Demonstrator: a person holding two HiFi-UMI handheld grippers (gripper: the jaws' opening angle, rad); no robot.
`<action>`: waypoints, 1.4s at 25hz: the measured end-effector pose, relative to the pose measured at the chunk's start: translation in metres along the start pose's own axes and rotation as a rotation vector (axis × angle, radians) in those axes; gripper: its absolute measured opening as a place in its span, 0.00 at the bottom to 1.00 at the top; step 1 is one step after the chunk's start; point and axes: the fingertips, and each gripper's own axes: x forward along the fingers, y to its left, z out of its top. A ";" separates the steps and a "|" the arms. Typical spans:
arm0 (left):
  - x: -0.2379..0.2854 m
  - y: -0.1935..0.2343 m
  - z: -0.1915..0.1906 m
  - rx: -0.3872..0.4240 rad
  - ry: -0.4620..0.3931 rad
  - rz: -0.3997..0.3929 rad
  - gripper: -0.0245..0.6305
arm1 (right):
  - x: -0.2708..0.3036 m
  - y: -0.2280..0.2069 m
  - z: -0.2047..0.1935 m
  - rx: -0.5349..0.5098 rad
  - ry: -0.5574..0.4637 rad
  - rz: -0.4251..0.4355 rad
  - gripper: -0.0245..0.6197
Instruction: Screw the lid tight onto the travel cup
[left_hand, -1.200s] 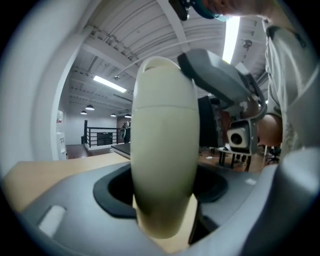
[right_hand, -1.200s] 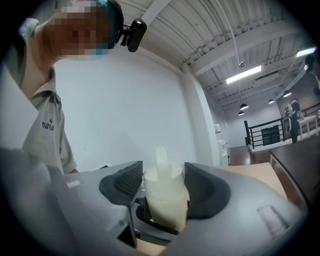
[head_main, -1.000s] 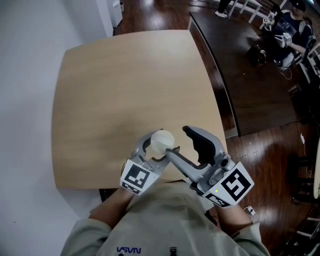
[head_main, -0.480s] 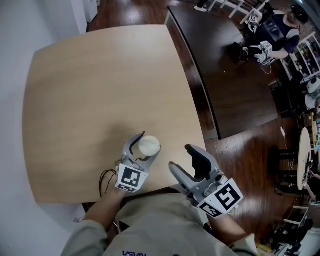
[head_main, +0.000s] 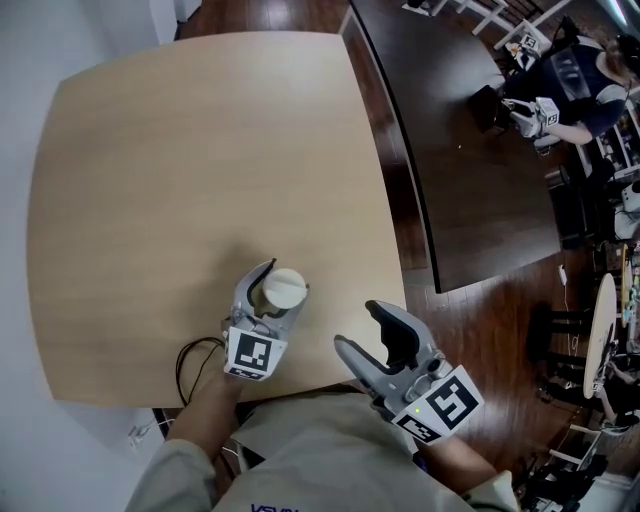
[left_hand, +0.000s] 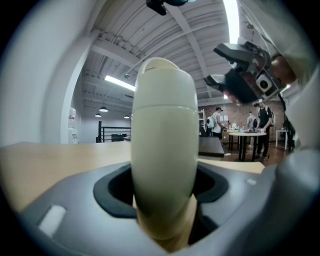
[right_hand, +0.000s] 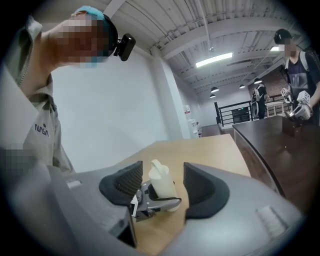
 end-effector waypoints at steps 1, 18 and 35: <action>-0.003 0.001 0.000 0.002 -0.003 0.003 0.51 | 0.002 0.002 0.000 0.000 0.001 0.009 0.43; -0.012 -0.004 -0.017 -0.025 0.115 -0.089 0.53 | 0.024 -0.009 -0.002 0.070 -0.052 0.051 0.43; -0.123 0.023 0.003 -0.319 0.095 0.003 0.43 | 0.014 0.003 -0.002 0.131 -0.144 -0.180 0.43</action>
